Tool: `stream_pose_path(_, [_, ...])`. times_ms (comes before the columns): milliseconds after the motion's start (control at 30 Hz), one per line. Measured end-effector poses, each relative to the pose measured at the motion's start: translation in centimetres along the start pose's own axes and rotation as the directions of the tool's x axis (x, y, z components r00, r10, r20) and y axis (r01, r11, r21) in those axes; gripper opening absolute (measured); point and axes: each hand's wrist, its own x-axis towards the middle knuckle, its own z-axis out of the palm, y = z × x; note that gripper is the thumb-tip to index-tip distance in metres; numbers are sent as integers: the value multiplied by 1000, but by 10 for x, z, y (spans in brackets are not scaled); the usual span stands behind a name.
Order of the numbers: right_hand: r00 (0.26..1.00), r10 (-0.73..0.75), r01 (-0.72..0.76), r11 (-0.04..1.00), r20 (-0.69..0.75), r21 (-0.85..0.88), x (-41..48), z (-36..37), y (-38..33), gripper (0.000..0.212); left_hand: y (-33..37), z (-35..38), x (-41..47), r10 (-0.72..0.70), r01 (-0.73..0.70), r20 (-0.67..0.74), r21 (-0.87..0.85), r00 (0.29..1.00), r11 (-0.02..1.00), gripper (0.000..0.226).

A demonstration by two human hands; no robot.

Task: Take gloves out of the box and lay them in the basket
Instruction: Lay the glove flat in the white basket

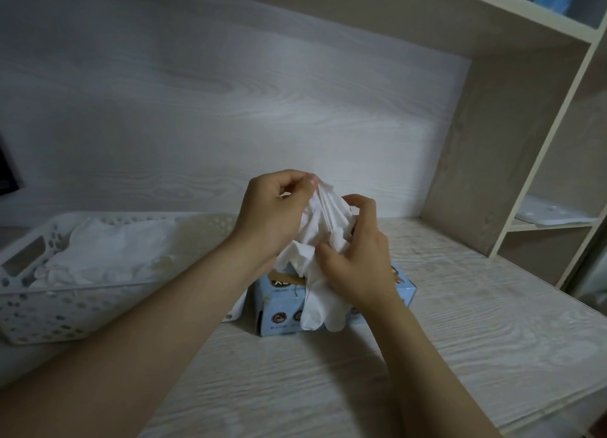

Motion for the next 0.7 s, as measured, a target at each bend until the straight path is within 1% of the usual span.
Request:
stream_pose_path(67, [1000, -11, 11, 1000, -9, 11, -2, 0, -2, 56, 0, -1, 3, -22, 21, -52, -20, 998, 1000, 16])
stream_pose_path(167, [1000, 9, -9, 1000, -1, 3, -3, 1, -4, 60, 0, -4, 7, -47, 44, -92, -33, 995, 998, 18])
stream_pose_path(267, [1000, 25, -25, 1000, 7, 18, -2, -1, -5, 71, -5, -5, 10, -170, 159, -132, -86, 977, 983, 23])
stream_pose_path(333, [999, -30, 30, 999, 13, 42, -2, -4, -5, 74, -7, -8, 13, -240, 229, -156, -86, 958, 970, 30])
stream_pose_path(367, [996, -83, 83, 996, 16, 40, -2, -5, -5, 70, -7, -11, 15, -261, 253, -152, -71, 953, 965, 34])
stream_pose_path(433, [990, -141, 141, 990, 32, 6, -1, -5, -3, 58, -4, -16, 18, -314, 312, -100, -37, 944, 949, 37])
stream_pose_path(533, [994, -103, 104, 994, 40, -16, 0, -4, 0, 39, 6, -22, 16, -444, 445, 34, -46, 895, 894, 28])
stream_pose_path(567, [995, -90, 91, 996, 38, -17, 0, -4, 2, 35, 7, -23, 16, -470, 475, 78, -66, 879, 878, 24])
stream_pose_path(633, [996, -95, 95, 995, 1, -38, 0, -3, 6, 35, 7, -23, 17, -490, 502, 144, -58, 860, 863, 18])
stream_pose_path(667, [993, -114, 111, 992, -31, -65, 1, -1, 7, 31, 7, -23, 17, -495, 506, 167, -27, 853, 862, 21])
stream_pose_path(700, [989, -135, 129, 988, -68, -85, 2, 0, 8, 25, 7, -24, 17, -496, 502, 183, 15, 849, 865, 30])
